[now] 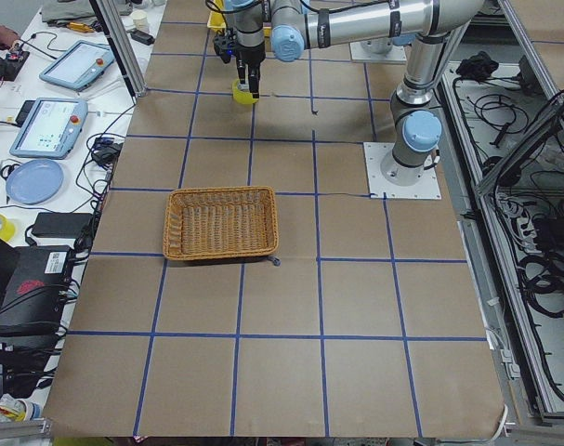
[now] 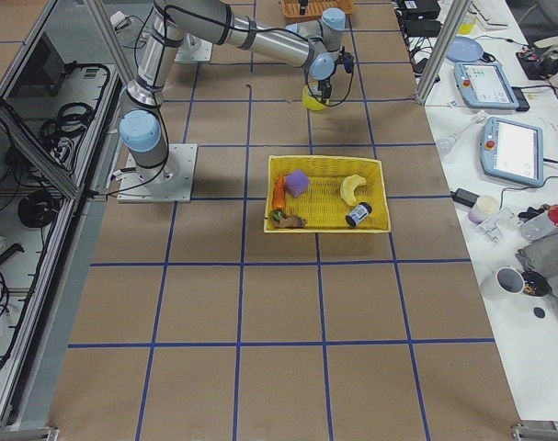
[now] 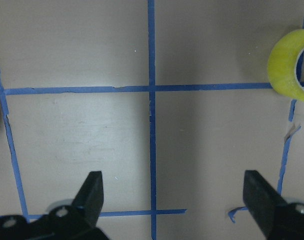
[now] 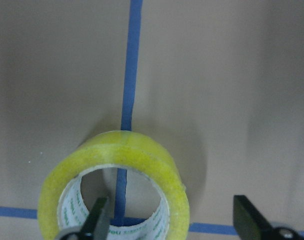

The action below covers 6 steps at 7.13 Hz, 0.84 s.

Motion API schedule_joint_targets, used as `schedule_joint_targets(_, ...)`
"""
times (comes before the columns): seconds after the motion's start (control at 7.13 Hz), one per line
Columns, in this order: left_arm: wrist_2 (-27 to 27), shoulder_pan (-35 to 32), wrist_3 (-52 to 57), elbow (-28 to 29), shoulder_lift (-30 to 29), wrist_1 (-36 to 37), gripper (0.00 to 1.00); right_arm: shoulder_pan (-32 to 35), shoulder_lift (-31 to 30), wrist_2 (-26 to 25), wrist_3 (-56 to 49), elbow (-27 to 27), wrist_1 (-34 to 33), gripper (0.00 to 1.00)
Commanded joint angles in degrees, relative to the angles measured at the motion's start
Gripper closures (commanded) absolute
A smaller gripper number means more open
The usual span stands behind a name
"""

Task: Transfer tape with both arms
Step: 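Carry the tape roll with the right gripper to the table center and set it down, then release the tape and raise the right gripper while the left gripper reaches toward the tape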

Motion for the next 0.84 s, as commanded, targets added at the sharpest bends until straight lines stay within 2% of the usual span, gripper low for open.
schedule_joint_targets(0.0, 0.2, -0.7, -0.7, 0.0, 0.0, 0.0, 0.0, -1.3, -7.6, -2.5, -0.7, -1.0, 6.1, 0.0)
schedule_joint_targets(0.28, 0.1, -3.9, -7.5, 0.1, -1.4, 0.5, 0.0, -8.3, -18.6, -1.5, -4.3, -0.5, 17.3, 0.0)
schedule_joint_targets(0.42, 0.2, -8.1, -11.5, 0.0, -2.4, 3.2, 0.0, -10.4, -23.2, -2.3, -9.2, -0.1, 22.1, 0.0)
schedule_joint_targets(0.56, -0.1, -10.4, -16.0, 0.2, -4.4, 8.9, 0.0, -11.0, -26.8, -2.4, -10.3, 0.1, 29.4, 0.0)
schedule_joint_targets(0.7, -0.8, -11.9, -17.7, 0.4, -6.5, 11.9, 0.0, -11.3, -29.2, -2.4, -10.0, 0.3, 32.0, 0.0)
